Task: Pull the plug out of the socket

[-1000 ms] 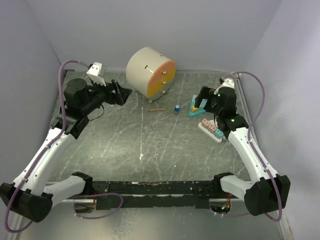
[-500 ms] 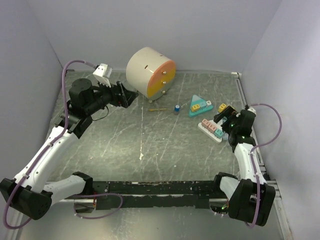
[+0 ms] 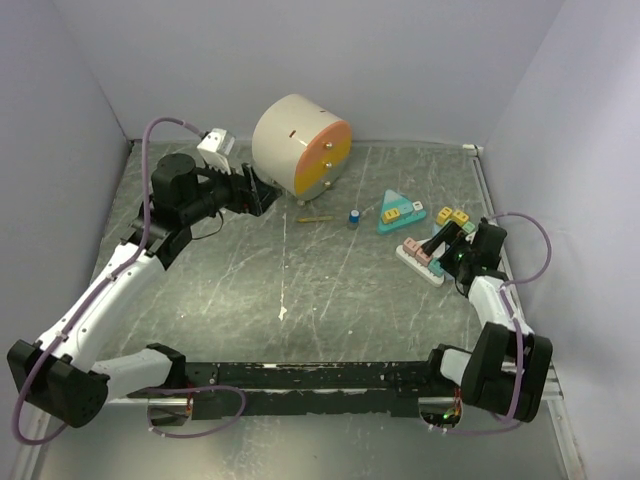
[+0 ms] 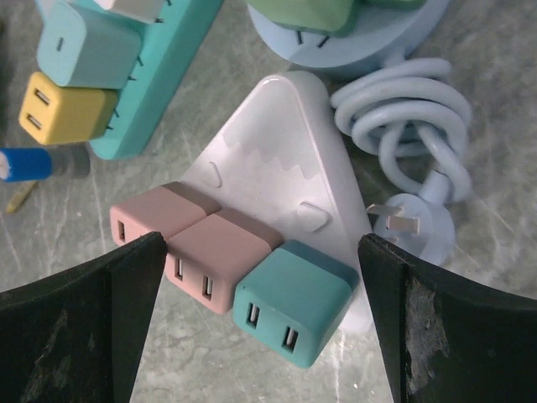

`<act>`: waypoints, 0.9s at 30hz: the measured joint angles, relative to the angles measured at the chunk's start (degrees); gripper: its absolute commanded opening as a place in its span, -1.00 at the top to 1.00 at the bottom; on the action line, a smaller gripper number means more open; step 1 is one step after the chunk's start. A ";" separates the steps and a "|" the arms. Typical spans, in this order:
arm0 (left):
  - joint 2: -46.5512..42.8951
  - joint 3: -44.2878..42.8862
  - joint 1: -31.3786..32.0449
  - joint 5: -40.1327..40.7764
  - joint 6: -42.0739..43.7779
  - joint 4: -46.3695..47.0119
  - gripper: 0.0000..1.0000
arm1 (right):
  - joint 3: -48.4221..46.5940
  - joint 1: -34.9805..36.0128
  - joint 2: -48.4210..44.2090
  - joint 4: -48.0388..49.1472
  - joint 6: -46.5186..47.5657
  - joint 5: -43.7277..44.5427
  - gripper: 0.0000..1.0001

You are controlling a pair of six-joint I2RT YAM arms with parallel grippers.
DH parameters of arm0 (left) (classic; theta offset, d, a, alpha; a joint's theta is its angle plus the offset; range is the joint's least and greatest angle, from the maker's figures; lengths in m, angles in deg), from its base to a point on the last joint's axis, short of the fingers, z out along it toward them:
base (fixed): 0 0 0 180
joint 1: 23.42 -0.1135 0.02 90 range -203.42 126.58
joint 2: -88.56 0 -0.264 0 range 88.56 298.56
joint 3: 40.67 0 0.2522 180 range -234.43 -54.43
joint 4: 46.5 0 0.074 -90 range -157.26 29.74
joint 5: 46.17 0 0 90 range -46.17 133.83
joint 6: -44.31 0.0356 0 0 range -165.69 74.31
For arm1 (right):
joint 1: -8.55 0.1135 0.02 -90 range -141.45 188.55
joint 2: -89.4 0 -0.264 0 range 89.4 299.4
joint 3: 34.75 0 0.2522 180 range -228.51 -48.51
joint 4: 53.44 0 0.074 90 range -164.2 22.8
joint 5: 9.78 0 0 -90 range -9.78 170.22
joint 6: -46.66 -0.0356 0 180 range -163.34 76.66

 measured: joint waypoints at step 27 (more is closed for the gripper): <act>10.21 -4.57 0.09 -3.98 0.02 -3.02 -0.88 | -0.87 32.24 12.50 9.11 -7.19 -0.74 -0.89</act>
